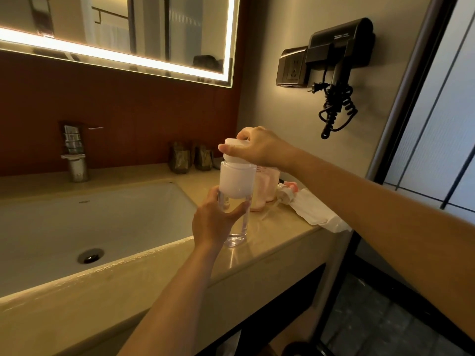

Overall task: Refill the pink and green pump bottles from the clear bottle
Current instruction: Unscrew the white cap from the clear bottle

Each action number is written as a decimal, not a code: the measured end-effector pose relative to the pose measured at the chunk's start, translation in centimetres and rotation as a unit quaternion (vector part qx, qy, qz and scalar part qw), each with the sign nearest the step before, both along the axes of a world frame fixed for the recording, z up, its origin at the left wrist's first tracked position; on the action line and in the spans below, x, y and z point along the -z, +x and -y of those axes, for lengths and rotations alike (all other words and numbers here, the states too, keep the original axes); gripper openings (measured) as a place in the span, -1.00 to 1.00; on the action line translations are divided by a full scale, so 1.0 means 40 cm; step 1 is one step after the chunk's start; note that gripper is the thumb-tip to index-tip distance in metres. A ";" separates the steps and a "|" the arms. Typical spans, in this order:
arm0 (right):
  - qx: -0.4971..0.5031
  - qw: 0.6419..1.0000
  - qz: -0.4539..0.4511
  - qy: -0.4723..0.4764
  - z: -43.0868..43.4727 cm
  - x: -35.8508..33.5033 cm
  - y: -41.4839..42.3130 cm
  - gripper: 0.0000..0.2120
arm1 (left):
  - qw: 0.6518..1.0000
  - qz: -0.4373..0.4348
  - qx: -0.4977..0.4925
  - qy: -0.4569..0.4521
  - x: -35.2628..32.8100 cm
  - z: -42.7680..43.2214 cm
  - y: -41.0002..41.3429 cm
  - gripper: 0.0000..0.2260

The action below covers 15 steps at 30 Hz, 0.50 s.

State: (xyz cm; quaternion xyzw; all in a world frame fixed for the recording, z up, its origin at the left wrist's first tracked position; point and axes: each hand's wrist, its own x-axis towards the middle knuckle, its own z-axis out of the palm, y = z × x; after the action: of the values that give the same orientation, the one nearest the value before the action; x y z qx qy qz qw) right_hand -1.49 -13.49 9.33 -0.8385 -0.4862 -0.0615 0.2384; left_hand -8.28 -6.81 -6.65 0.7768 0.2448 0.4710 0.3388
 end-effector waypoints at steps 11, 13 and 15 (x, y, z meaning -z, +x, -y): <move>0.008 0.999 -0.008 -0.039 -0.012 -0.027 -0.008 -0.24 | 1.000 0.005 0.004 -0.008 0.000 0.003 0.001 -0.40; 0.001 0.999 0.009 -0.042 -0.010 -0.023 -0.006 -0.32 | 1.000 0.005 0.003 -0.008 0.001 0.004 0.001 -0.39; -0.033 0.998 -0.046 -0.020 -0.004 -0.020 -0.002 -0.41 | 1.000 0.003 0.001 -0.008 0.002 0.003 0.002 -0.39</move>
State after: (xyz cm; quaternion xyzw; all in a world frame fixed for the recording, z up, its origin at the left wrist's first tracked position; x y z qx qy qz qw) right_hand -1.57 -13.33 10.11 -0.8283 -0.5035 -0.0049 0.2459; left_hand -8.21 -6.94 -6.73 0.7727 0.2469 0.4712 0.3464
